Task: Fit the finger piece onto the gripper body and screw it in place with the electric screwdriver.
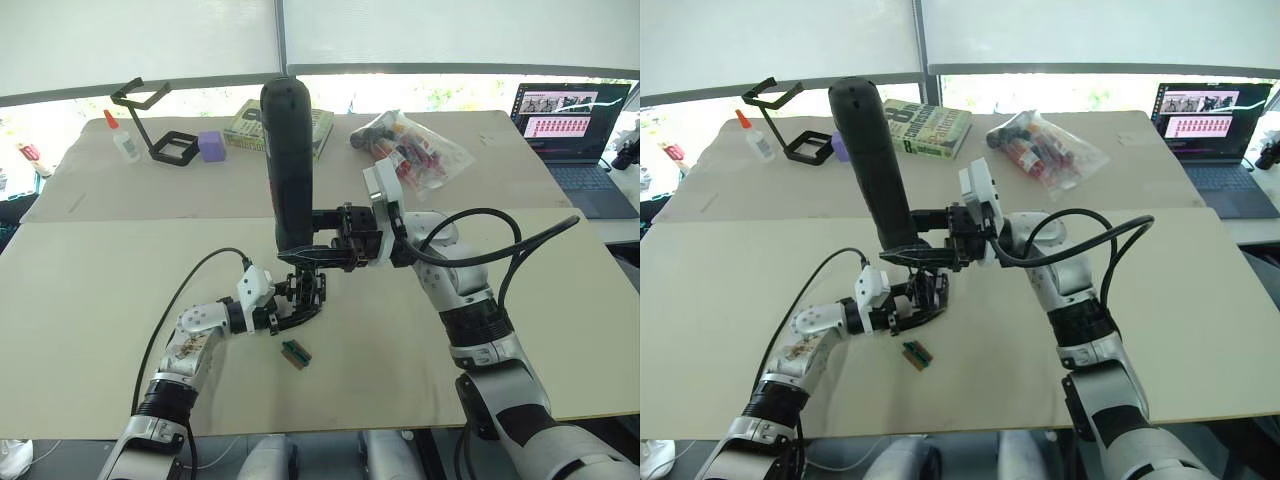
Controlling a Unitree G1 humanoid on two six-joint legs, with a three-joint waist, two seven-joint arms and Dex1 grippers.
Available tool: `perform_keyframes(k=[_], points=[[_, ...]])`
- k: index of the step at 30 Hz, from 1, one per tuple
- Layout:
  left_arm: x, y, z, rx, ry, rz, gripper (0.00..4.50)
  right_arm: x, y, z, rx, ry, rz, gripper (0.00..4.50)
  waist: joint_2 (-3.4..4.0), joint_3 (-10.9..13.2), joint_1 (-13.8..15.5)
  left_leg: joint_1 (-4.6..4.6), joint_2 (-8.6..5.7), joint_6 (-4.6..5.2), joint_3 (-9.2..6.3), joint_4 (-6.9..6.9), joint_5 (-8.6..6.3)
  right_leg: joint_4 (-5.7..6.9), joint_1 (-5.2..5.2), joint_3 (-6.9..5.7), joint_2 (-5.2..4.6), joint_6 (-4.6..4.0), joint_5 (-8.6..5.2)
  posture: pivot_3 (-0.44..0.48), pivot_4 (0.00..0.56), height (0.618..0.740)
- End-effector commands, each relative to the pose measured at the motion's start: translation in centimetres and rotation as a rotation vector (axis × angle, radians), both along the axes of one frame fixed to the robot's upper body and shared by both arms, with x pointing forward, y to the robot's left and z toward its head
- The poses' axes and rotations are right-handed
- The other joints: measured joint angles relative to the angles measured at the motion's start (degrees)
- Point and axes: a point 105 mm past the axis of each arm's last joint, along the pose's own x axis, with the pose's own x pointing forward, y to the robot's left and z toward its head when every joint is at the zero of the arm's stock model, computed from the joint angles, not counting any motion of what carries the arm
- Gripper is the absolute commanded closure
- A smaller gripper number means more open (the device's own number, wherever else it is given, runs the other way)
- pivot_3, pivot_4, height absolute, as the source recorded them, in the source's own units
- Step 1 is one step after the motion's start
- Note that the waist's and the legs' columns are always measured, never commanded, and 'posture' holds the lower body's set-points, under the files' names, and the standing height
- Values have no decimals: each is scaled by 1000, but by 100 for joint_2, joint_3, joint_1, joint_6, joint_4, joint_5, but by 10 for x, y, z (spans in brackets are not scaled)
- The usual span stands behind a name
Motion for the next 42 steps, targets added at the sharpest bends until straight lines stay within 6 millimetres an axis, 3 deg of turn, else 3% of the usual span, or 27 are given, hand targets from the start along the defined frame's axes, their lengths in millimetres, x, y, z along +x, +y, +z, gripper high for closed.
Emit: perform_keyframes(k=[1, 10, 16, 23, 30, 42], points=[[-7, -2, -5, 15, -5, -17, 1989, 3, 4, -12, -71, 20, -22, 2584, 1, -7, -4, 1, 0, 0, 1, 0, 0, 0, 0, 0, 0, 0, 0, 0, 150, 740], [-10, -3, -7, 5, 13, 1, 1989, 10, 7, -38, -164, 78, -83, 2584, -1, -42, -42, 15, -1, 1, 0, -3, 0, 0, 3, 3, 0, -1, 0, 0, 150, 740], [-8, -4, -8, 9, 13, 7, 1989, 7, 9, -45, -175, 123, -80, 2584, -2, -43, -36, 85, 1, 10, -1, -22, -7, -16, 78, 2, 1, -1, 0, 0, 150, 740], [-7, -4, -9, 11, 15, 14, 1989, 9, 12, -55, -194, 147, -113, 2584, -4, -50, -25, 92, 2, 14, -1, -22, -9, -17, 81, 5, 1, -1, 0, 0, 150, 740], [-7, -2, -9, 10, 16, 20, 1989, 9, 9, -53, -191, 135, -119, 2584, -4, -59, -22, 93, 3, 15, -1, -23, -10, -31, 81, 6, 2, -1, 0, 0, 150, 740], [-7, -1, -10, 7, 14, 27, 1989, 11, 1, -31, -158, 73, -115, 2584, -4, -59, -4, 91, 3, 15, 0, -25, -11, -36, 80, 7, 1, -1, 0, 0, 150, 740]])
